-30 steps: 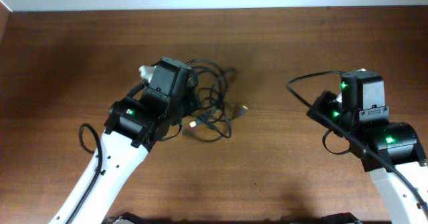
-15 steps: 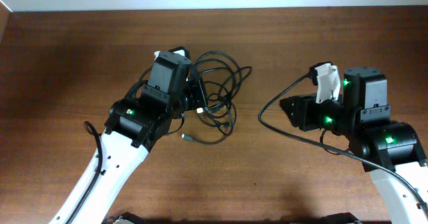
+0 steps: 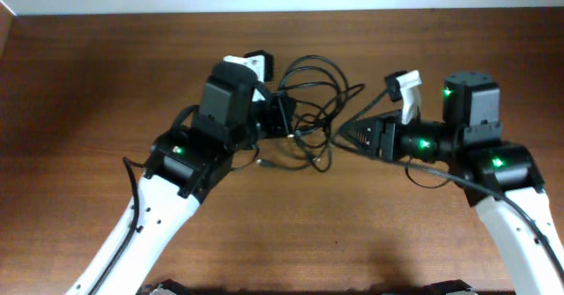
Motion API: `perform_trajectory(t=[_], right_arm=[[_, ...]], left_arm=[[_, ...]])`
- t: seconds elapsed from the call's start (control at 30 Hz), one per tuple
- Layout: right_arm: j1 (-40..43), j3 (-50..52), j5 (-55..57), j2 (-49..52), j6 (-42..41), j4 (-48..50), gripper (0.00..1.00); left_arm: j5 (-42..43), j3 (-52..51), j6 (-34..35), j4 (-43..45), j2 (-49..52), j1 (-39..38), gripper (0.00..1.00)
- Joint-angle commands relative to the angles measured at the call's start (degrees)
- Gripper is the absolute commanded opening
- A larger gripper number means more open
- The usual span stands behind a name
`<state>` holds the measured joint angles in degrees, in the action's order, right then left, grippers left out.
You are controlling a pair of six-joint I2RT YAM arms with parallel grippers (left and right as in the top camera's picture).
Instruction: Untangle cables
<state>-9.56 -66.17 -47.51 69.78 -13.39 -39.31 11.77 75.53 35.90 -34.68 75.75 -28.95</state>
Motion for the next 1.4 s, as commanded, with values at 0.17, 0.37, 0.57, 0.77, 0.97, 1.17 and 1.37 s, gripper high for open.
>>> perform_trajectory(t=[0.17,0.37,0.57,0.77,0.97,1.17,1.37], right_arm=[[-0.7,-1.0,-0.2,5.0,-0.6,2.5,0.46],[-0.6,-1.0,2.8,6.6,-0.6,3.0,0.38],[-0.5,-1.0,2.7,6.6,-0.6,2.6,0.04],[1.1,-1.0,-6.1,3.8,-0.6,3.2,0.04],[6.9,-1.0,-14.5,-3.4,-0.6,4.0,0.04],[17.5,-1.0,-21.3,-10.0,-1.0,6.9,0.04],[32.6,-1.0,-21.4,-12.7,-10.1,8.7,0.04]], left_arm=[[2.0,0.0,0.8,4.3,-1.4,-7.0,0.00],[2.1,0.0,0.8,4.5,-1.4,-9.0,0.00],[0.7,0.0,1.0,4.3,-1.4,-10.2,0.00],[-15.5,0.0,1.0,-1.5,-1.4,-10.2,0.00],[-28.5,0.0,1.0,-7.2,-1.4,-10.2,0.00],[-31.7,0.0,0.9,-11.3,-1.4,-10.2,0.00],[-34.1,0.0,0.9,-19.3,-1.4,-10.2,0.00]])
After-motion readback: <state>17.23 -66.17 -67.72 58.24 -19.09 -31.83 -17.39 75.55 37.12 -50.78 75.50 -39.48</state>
